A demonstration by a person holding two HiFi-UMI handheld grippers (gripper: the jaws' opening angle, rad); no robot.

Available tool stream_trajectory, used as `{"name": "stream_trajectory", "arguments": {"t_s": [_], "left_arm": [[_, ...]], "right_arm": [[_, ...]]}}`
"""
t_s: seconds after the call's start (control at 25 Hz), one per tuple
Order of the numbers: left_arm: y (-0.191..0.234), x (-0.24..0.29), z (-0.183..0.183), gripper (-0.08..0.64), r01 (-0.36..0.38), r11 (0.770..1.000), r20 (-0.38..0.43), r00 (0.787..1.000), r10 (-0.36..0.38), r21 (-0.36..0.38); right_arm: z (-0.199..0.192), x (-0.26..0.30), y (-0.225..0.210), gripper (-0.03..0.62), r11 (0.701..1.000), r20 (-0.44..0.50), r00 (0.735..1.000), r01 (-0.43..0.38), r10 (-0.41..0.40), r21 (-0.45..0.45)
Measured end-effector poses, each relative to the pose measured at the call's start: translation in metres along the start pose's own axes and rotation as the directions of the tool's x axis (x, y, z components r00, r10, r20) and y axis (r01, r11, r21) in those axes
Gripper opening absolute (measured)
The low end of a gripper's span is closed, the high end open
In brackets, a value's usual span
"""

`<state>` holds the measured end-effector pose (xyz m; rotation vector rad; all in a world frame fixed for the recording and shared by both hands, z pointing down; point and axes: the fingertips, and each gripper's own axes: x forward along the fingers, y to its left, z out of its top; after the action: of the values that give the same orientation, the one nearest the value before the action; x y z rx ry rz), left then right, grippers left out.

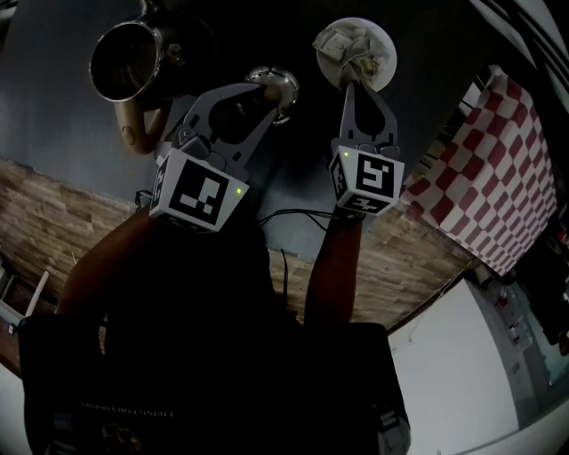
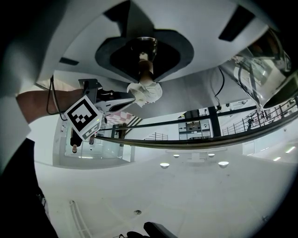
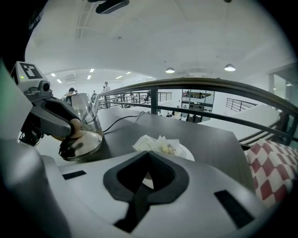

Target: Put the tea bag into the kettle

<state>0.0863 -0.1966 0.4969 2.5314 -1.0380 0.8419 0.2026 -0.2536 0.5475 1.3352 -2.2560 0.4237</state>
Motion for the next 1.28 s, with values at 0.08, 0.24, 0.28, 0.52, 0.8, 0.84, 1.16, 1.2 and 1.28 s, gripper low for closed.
{"name": "stream_trajectory", "arguments": {"t_s": [0.08, 0.24, 0.28, 0.52, 0.8, 0.84, 1.16, 1.2, 1.28], "left_arm": [[-0.003, -0.002, 0.001, 0.100, 0.004, 1.000, 0.006, 1.000, -0.004, 0.003], [-0.009, -0.008, -0.002, 0.100, 0.011, 1.000, 0.006, 1.000, -0.011, 0.009], [-0.011, -0.010, -0.002, 0.100, 0.013, 1.000, 0.008, 1.000, -0.013, 0.010], [-0.019, -0.021, -0.003, 0.100, 0.022, 1.000, 0.018, 1.000, -0.022, 0.021], [-0.022, -0.040, -0.009, 0.100, 0.020, 1.000, 0.030, 0.999, -0.021, 0.024], [-0.023, -0.043, -0.010, 0.100, 0.019, 1.000, 0.032, 0.999, -0.020, 0.024], [-0.025, -0.070, -0.022, 0.100, 0.008, 1.000, 0.045, 0.999, -0.009, 0.025], [-0.025, -0.074, -0.023, 0.100, 0.006, 1.000, 0.047, 0.999, -0.008, 0.025], [-0.026, -0.080, -0.026, 0.100, 0.004, 1.000, 0.051, 0.999, -0.005, 0.024]], "right_arm": [[0.001, -0.004, 0.000, 0.017, 1.000, 0.002, 1.000, 0.005, -0.005, 0.001], [-0.002, -0.013, 0.002, 0.017, 1.000, 0.003, 1.000, 0.017, -0.017, 0.005], [-0.002, -0.016, 0.003, 0.017, 1.000, 0.003, 1.000, 0.019, -0.019, 0.007], [-0.001, -0.030, 0.009, 0.017, 0.999, 0.011, 0.999, 0.033, -0.033, 0.009], [-0.001, -0.043, 0.024, 0.017, 0.999, 0.013, 0.999, 0.041, -0.041, 0.007], [-0.001, -0.045, 0.027, 0.017, 0.999, 0.013, 0.999, 0.041, -0.041, 0.006], [0.001, -0.056, 0.052, 0.017, 0.999, 0.018, 0.999, 0.039, -0.039, -0.005], [0.002, -0.057, 0.055, 0.017, 0.999, 0.021, 0.999, 0.039, -0.038, -0.007], [0.005, -0.061, 0.061, 0.017, 0.999, 0.026, 0.999, 0.038, -0.038, -0.012]]}}
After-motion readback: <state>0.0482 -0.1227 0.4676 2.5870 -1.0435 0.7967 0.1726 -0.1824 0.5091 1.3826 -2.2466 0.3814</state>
